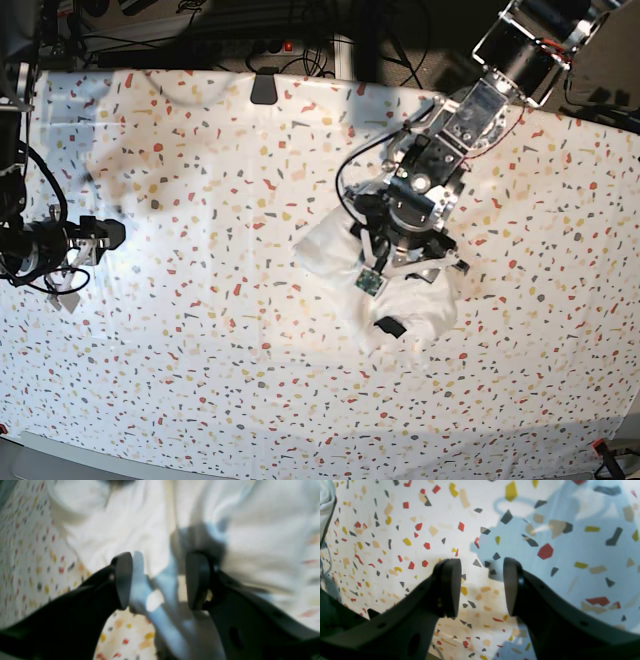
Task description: Fold the T-shirt properly
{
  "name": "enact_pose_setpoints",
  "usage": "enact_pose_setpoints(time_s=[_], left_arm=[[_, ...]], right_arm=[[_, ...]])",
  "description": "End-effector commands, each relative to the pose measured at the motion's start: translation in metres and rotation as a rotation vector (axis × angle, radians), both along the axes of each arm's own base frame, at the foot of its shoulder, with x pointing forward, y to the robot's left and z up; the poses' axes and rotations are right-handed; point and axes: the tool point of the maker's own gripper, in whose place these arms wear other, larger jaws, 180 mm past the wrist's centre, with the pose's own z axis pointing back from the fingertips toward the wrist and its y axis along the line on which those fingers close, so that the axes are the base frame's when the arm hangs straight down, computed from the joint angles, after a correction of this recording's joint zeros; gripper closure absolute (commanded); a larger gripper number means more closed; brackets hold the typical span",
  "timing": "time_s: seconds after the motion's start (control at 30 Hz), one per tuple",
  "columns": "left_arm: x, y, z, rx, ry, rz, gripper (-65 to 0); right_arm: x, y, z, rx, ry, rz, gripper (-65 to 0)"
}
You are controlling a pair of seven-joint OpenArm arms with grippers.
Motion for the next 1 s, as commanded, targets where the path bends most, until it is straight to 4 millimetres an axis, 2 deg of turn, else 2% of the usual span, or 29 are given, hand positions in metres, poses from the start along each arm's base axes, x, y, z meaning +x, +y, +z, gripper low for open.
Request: enact_pose_setpoints(time_s=[0.0,0.07,0.13,0.23,0.3,0.5,0.6,0.77,0.97], left_arm=[[0.009,-0.013,0.029,-0.061,-0.068,-0.028,-32.2],[0.005,-0.03,0.05,-0.143,-0.092,-0.078,-32.2],[0.004,-0.038,0.067,-0.187,-0.137,-0.103,-32.2],[0.013,-0.038,0.085,-0.178,-0.246,-0.119,-32.2],[0.02,-0.037,0.087,-0.161,-0.288,-0.125,-32.2],[0.047,-0.035,0.068,-0.2,-0.227,-0.109,-32.2],[0.05,-0.041,0.064,-0.217,-0.21,-0.152,-32.2],[0.05,-0.03,0.022,-0.183,-0.121,-0.113,-32.2],[0.042,-0.046,-0.012,-0.193,-0.031,-0.108,-32.2]], right_arm=[[0.012,-0.01,0.019,-0.015,-0.056,-0.008,-26.6],[0.012,-0.01,0.019,-0.014,-0.056,-0.008,-26.6],[0.012,-0.01,0.019,-0.014,-0.056,-0.008,-26.6],[0.012,-0.01,0.019,-0.014,-0.056,-0.008,-26.6],[0.012,-0.01,0.019,-0.012,-0.057,-0.008,-26.6],[0.012,-0.01,0.019,-0.011,-0.056,-0.008,-26.6],[0.012,-0.009,0.019,-0.01,-0.057,-0.008,-26.6],[0.012,-0.01,0.019,-0.011,-0.056,-0.008,-26.6],[0.017,0.005,0.019,0.037,-0.067,-0.001,-26.6]])
